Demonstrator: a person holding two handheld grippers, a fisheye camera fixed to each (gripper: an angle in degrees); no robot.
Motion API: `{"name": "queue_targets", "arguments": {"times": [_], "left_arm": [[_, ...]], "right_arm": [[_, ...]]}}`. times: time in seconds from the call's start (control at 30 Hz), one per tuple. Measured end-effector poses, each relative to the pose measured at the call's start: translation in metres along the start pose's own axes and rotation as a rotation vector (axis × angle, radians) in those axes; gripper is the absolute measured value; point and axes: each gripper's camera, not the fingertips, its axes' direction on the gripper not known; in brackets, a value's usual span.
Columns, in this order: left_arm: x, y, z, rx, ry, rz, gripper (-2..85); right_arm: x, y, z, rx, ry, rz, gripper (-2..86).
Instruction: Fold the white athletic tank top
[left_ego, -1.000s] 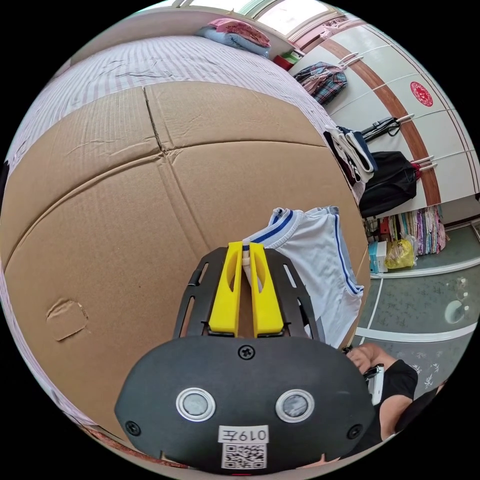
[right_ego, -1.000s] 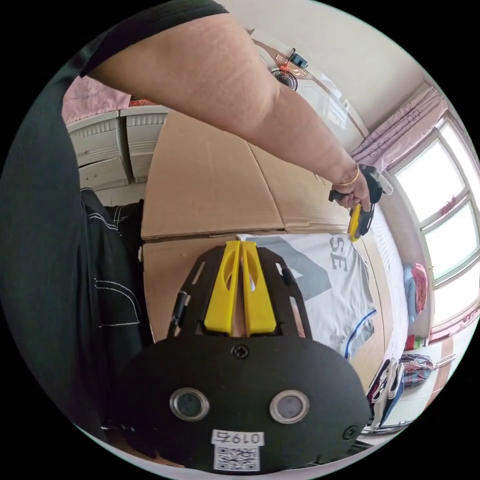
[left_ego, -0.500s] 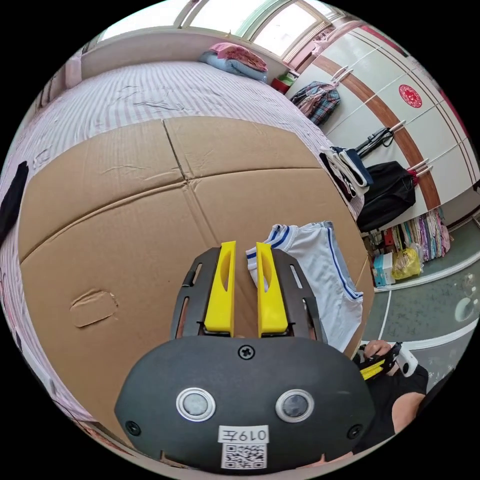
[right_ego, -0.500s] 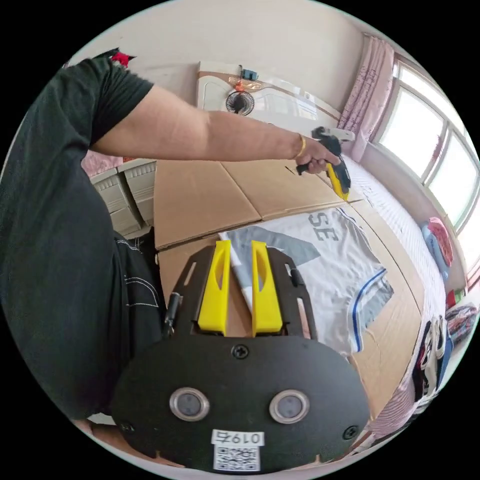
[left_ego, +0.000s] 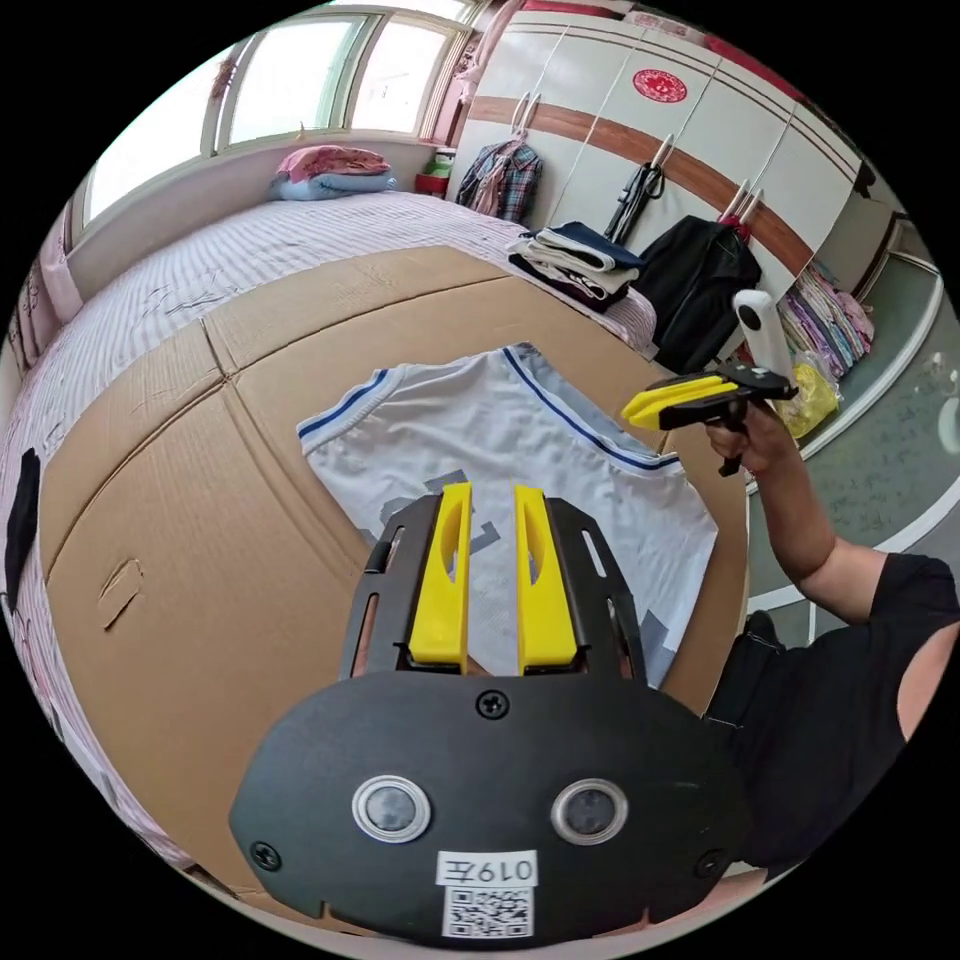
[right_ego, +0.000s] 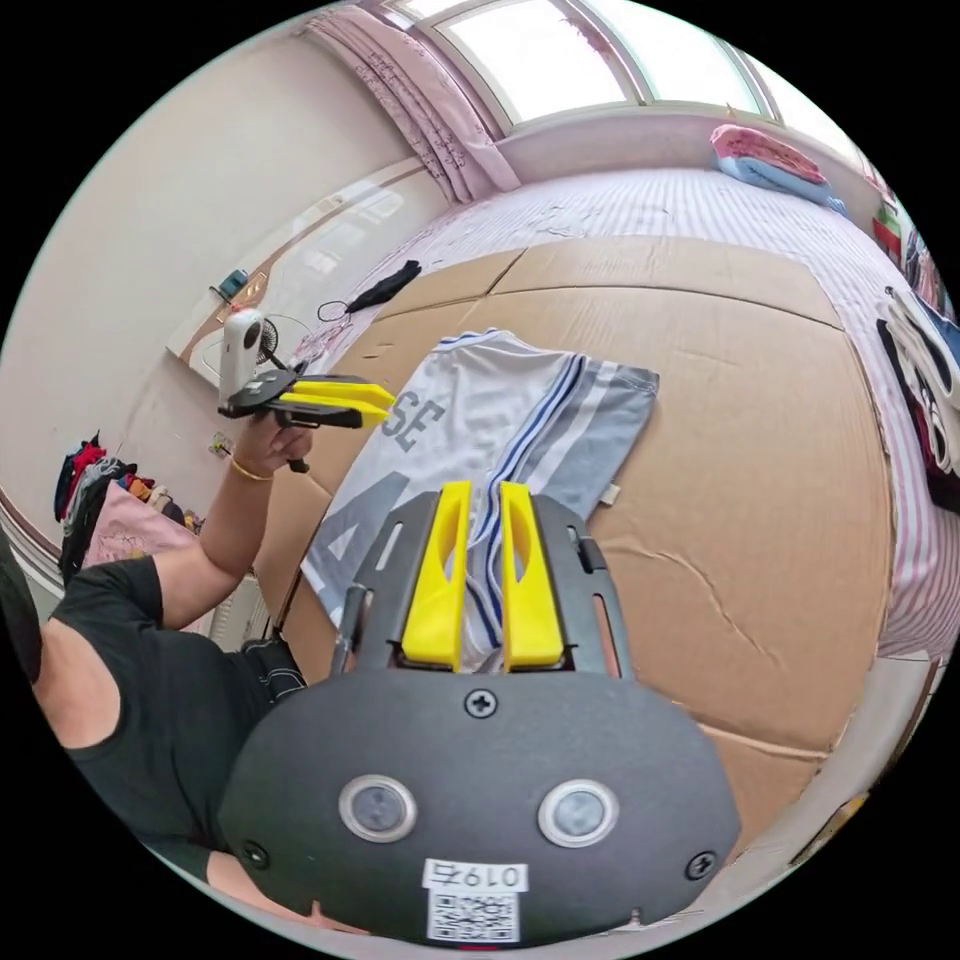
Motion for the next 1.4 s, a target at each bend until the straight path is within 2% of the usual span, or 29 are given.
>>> {"name": "queue_targets", "arguments": {"times": [0.13,0.23,0.4,0.57,0.8,1.03,1.17,1.23,1.4], "left_arm": [[0.039,0.014,0.023,-0.055,-0.107,0.037,5.7],[0.06,0.023,0.031,-0.066,-0.17,0.041,5.8],[0.083,0.039,0.042,-0.086,-0.188,0.043,6.1],[0.106,0.057,0.057,-0.115,-0.213,0.046,6.2],[0.141,0.073,0.054,-0.072,-0.2,0.049,6.3],[0.231,0.091,0.055,0.001,-0.108,0.169,6.3],[0.292,0.1,0.075,0.018,-0.023,0.245,6.3],[0.312,0.103,0.085,0.012,-0.004,0.267,6.4],[0.344,0.114,0.115,-0.053,0.015,0.285,6.6]], "right_arm": [[0.03,-0.034,0.005,-0.092,0.03,0.013,7.2],[0.048,-0.047,-0.003,-0.093,0.003,0.028,6.8],[0.072,-0.061,-0.015,-0.121,0.039,0.033,0.9],[0.098,-0.073,-0.04,-0.122,0.026,0.029,0.0],[0.118,-0.069,-0.089,-0.066,-0.04,0.027,6.1],[0.105,-0.045,-0.131,-0.157,-0.014,-0.064,9.8],[0.107,-0.041,-0.129,-0.217,0.069,-0.077,6.4],[0.114,-0.04,-0.132,-0.215,0.059,-0.059,1.4],[0.14,-0.03,-0.15,-0.181,-0.001,-0.004,0.0]]}}
